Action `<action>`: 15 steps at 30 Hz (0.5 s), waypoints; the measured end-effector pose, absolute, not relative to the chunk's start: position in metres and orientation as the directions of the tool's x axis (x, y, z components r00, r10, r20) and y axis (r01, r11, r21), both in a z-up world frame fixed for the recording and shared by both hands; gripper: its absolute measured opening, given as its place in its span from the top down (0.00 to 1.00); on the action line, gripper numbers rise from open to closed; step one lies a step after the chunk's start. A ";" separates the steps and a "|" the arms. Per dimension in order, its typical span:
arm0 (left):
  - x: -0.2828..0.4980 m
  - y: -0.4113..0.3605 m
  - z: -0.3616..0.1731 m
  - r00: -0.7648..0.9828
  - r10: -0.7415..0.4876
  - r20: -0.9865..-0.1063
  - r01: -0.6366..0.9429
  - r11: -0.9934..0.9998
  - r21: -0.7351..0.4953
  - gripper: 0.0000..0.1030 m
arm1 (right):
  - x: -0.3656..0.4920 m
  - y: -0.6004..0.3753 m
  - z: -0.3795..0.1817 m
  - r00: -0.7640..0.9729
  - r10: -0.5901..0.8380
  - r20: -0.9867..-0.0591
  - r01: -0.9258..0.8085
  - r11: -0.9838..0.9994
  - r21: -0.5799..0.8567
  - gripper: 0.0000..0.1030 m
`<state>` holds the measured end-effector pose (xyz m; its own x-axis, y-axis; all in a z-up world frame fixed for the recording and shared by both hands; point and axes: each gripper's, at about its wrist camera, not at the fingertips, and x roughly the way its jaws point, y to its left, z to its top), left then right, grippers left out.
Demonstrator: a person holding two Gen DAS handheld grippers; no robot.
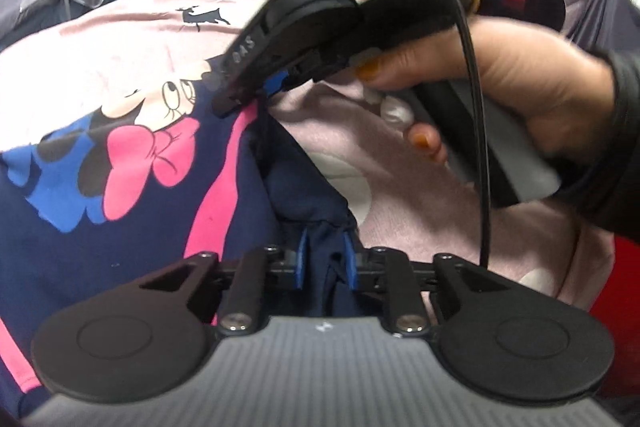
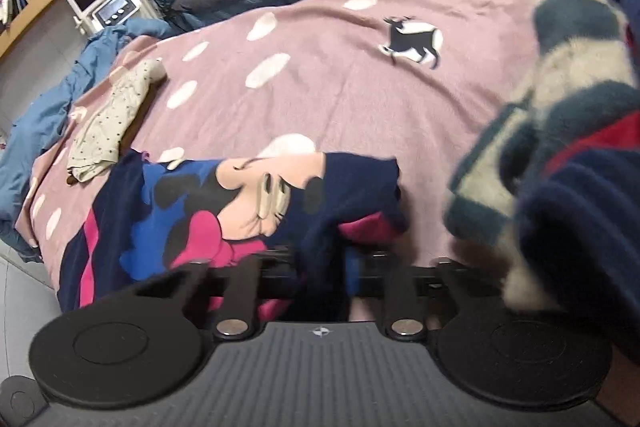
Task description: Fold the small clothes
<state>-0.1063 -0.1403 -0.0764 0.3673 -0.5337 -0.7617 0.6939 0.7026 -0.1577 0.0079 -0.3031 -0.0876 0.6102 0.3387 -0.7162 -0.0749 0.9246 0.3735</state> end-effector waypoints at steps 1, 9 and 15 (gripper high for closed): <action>-0.105 -0.135 -0.075 0.369 -0.542 -0.755 0.686 0.707 -0.172 0.87 | 0.006 -0.303 -0.085 0.616 0.338 -0.712 -0.075 0.925 0.373 0.82; -0.099 -0.043 -0.030 0.459 -0.604 -0.651 0.579 0.759 -0.297 0.89 | 0.019 -0.267 -0.007 0.628 0.506 -0.591 -0.201 0.839 0.506 0.84; -0.093 0.066 -0.016 0.618 -0.474 -0.627 0.356 0.880 -0.315 0.89 | 0.071 -0.162 0.000 0.517 0.637 -0.572 -0.279 0.757 0.591 0.84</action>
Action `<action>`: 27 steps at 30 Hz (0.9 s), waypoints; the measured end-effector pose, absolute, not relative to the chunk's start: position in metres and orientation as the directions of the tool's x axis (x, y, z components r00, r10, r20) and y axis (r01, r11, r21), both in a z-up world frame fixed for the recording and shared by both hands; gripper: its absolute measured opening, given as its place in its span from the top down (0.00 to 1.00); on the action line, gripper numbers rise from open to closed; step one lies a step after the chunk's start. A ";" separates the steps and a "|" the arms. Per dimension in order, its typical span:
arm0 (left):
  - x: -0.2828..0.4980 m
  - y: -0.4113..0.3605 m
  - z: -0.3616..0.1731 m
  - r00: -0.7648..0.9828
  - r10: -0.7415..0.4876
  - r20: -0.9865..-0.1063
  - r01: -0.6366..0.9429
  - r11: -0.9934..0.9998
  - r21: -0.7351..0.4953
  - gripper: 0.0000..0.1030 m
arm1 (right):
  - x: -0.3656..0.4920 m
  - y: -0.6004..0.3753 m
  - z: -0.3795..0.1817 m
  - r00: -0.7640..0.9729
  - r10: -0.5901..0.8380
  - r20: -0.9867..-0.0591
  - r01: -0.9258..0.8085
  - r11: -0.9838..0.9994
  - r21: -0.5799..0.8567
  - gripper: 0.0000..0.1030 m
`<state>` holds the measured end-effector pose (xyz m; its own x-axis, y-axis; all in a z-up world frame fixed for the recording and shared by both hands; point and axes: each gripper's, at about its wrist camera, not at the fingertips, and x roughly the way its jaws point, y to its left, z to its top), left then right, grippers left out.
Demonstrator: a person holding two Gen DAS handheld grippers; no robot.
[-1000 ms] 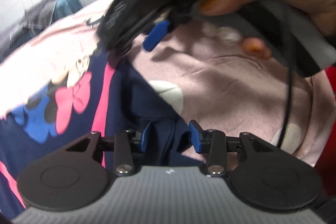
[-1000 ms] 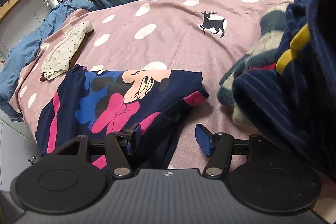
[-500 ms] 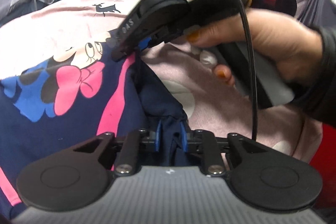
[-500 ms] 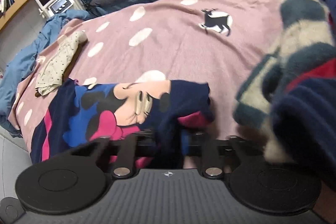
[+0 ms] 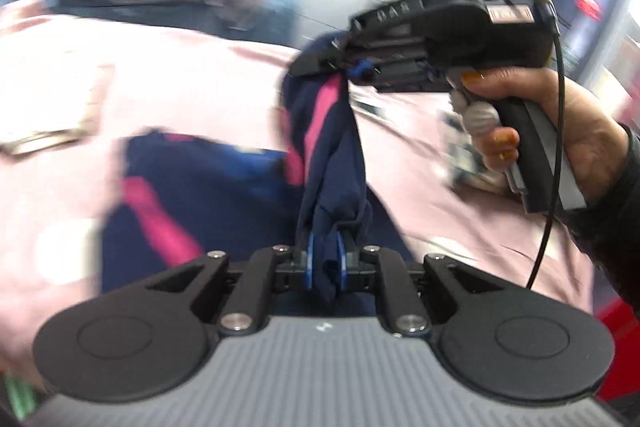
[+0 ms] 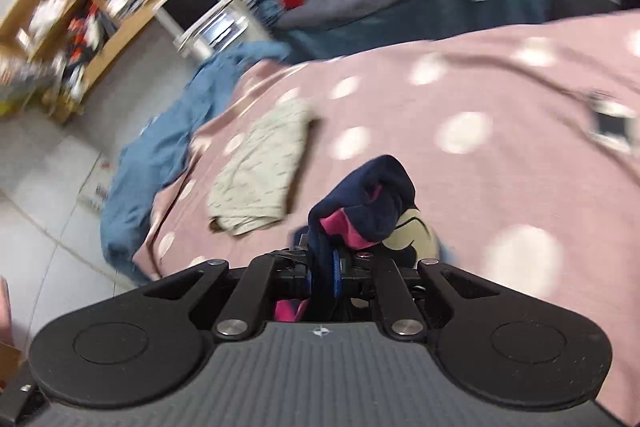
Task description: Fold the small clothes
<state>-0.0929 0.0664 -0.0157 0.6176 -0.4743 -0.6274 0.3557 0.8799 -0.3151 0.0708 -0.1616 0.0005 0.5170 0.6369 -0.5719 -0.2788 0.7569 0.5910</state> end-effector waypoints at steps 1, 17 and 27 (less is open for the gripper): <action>-0.092 0.086 -0.019 0.637 -0.437 -0.635 0.302 0.900 -0.316 0.89 | 0.079 -0.142 -0.007 0.494 0.654 -0.573 -0.267 0.741 0.615 0.84; -0.084 0.193 -0.071 0.648 -0.291 -0.704 0.034 0.934 -0.354 0.30 | 0.086 -0.069 -0.049 0.544 0.607 -0.579 -0.446 0.794 0.414 0.12; -0.043 0.171 -0.086 0.522 -0.430 -0.737 0.167 0.899 -0.406 0.17 | 0.035 -0.181 -0.053 0.523 0.597 -0.608 -0.340 0.800 0.494 0.00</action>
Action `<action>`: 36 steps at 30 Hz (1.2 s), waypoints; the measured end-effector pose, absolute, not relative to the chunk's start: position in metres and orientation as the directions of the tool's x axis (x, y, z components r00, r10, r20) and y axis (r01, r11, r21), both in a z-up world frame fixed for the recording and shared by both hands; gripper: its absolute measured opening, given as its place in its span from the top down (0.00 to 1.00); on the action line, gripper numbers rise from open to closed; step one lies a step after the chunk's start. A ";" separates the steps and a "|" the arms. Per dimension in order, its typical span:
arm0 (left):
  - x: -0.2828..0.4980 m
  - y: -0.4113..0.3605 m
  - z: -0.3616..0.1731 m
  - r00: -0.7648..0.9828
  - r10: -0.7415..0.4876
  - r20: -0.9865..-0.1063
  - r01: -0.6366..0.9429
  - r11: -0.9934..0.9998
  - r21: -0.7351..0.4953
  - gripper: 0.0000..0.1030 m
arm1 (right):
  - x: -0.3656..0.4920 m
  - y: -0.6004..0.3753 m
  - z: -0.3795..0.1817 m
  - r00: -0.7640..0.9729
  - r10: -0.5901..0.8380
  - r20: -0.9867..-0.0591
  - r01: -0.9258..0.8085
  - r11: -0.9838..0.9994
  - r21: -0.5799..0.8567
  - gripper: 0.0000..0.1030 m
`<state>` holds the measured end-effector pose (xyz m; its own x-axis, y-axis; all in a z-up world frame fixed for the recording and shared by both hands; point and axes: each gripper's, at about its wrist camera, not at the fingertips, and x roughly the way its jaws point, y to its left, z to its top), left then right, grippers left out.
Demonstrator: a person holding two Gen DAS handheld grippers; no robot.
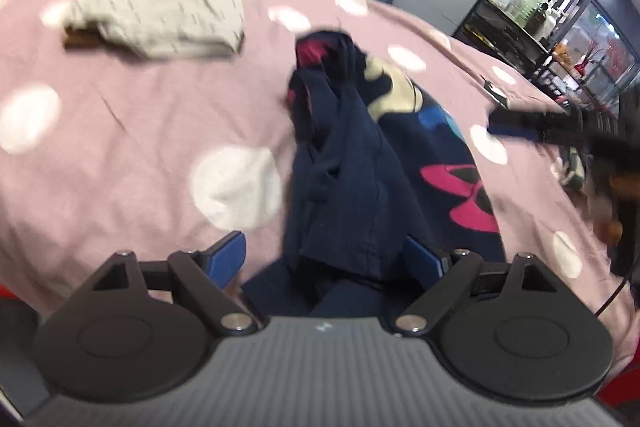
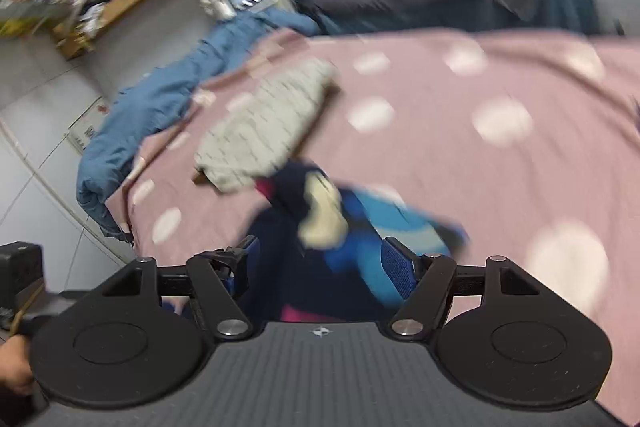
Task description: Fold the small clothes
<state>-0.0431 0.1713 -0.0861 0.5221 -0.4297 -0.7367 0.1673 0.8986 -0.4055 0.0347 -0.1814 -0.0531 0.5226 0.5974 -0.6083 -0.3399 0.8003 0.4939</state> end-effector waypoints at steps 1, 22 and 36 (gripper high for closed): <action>-0.040 0.172 -0.091 0.506 -0.475 -0.720 0.160 0.872 -0.463 0.18 | 0.032 -0.190 -0.063 0.510 0.600 -0.616 -0.307 0.797 0.521 0.00; -0.011 0.212 -0.122 0.411 -0.684 -0.602 0.113 0.693 -0.712 0.23 | 0.069 -0.181 -0.124 0.379 0.756 -0.534 -0.089 0.604 0.792 0.21; 0.007 0.196 -0.134 0.375 -0.752 -0.543 0.176 0.633 -0.754 0.18 | 0.055 -0.196 -0.126 0.431 0.721 -0.542 -0.053 0.620 0.783 0.26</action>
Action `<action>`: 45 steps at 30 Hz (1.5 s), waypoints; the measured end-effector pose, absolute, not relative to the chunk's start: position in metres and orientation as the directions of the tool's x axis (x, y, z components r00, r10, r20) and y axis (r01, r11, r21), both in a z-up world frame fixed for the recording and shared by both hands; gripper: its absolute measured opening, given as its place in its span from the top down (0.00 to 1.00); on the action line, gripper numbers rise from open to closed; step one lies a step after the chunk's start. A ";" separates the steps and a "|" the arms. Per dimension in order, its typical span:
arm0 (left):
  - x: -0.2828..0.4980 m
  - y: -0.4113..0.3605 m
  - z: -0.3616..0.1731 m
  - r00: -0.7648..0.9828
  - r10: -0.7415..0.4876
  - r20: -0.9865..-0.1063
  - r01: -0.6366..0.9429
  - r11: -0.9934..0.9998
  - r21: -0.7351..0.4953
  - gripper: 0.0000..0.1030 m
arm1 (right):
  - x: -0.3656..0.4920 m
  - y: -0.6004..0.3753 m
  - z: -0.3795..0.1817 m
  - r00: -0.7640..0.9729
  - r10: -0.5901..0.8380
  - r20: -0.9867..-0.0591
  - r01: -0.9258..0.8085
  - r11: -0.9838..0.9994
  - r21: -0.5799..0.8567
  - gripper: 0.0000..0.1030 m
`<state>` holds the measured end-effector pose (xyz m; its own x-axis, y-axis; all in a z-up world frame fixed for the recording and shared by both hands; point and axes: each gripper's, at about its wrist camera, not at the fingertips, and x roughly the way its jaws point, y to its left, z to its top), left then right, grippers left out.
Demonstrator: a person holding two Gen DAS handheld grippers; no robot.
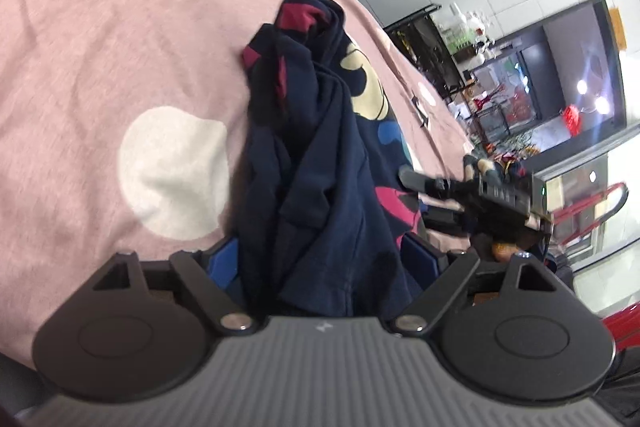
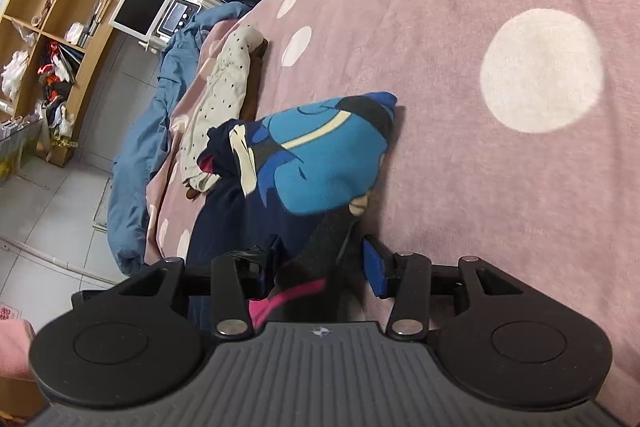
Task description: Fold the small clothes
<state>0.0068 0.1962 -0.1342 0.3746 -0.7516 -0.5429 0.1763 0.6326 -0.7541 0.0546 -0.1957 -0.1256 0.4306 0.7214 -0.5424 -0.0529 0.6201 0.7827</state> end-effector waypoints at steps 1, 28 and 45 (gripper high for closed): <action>0.009 0.190 -0.131 0.371 -0.740 -0.561 0.189 0.652 -0.735 0.18 | 0.061 -0.190 -0.126 0.429 0.726 -0.537 -0.060 0.616 0.786 0.26; 0.008 -0.009 0.035 0.408 -0.649 -0.642 0.558 0.734 -0.387 0.80 | -0.010 -0.270 0.049 0.741 0.512 -0.434 -0.242 0.807 0.538 0.67; 0.035 -0.334 0.079 0.184 -0.766 -0.616 0.759 0.509 -0.406 0.72 | -0.032 -0.589 0.065 0.808 0.132 -0.574 0.275 0.778 0.565 0.67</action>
<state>0.0352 -0.3343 0.0788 0.1836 -0.7662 -0.6158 0.7591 0.5085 -0.4063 -0.0316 -0.5888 0.0648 0.8079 0.1318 -0.5744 0.2750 0.7778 0.5651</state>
